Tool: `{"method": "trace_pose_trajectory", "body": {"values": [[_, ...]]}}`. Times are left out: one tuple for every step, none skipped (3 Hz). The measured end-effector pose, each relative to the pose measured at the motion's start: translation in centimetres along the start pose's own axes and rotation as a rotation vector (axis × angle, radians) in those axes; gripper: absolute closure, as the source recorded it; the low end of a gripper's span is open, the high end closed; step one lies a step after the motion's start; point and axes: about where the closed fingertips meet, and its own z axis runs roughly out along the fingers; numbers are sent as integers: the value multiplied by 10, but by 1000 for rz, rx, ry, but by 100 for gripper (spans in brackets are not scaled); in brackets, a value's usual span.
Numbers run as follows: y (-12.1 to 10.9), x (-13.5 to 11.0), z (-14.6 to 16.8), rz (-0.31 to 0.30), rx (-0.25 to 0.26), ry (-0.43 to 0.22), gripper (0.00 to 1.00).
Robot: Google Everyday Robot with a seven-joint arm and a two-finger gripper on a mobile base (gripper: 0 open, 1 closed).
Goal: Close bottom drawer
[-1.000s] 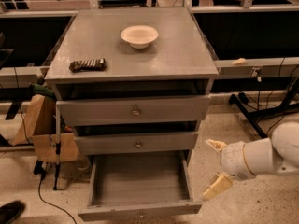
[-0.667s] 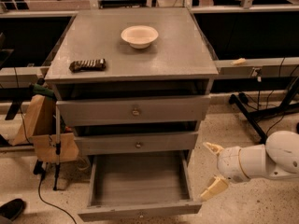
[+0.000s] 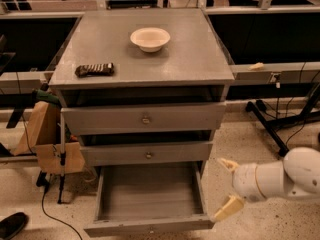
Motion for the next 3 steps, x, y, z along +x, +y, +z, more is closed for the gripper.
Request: {"method": "trace_pose_trajectory", "body": {"values": [[10, 46, 30, 93, 2, 5, 0], [17, 116, 71, 234, 38, 4, 0], [14, 188, 120, 325, 68, 20, 0]]}}
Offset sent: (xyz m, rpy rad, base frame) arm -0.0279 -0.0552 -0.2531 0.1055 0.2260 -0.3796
